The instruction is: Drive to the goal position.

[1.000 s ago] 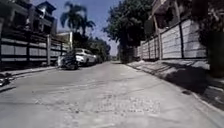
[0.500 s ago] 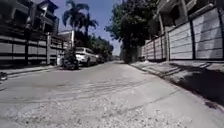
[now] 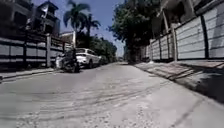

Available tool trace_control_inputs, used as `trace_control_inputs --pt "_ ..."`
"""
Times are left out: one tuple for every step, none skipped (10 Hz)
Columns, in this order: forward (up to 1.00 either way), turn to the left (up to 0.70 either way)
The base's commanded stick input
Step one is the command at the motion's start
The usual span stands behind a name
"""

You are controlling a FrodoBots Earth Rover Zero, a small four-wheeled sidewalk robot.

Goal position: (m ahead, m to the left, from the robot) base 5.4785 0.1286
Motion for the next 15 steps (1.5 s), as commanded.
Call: trace_control_inputs --pt "1.00 0.02" --pt "1.00 0.02" --pt "1.00 0.02" --pt "1.00 0.02" --pt "1.00 0.02" --pt "1.00 0.02" --pt "1.00 0.02" --pt "1.00 0.02" --pt "1.00 0.02" --pt "1.00 0.02" --pt "1.00 0.02" --pt "1.00 0.02" --pt "1.00 0.02" --pt "1.00 0.02" --pt "1.00 0.00"
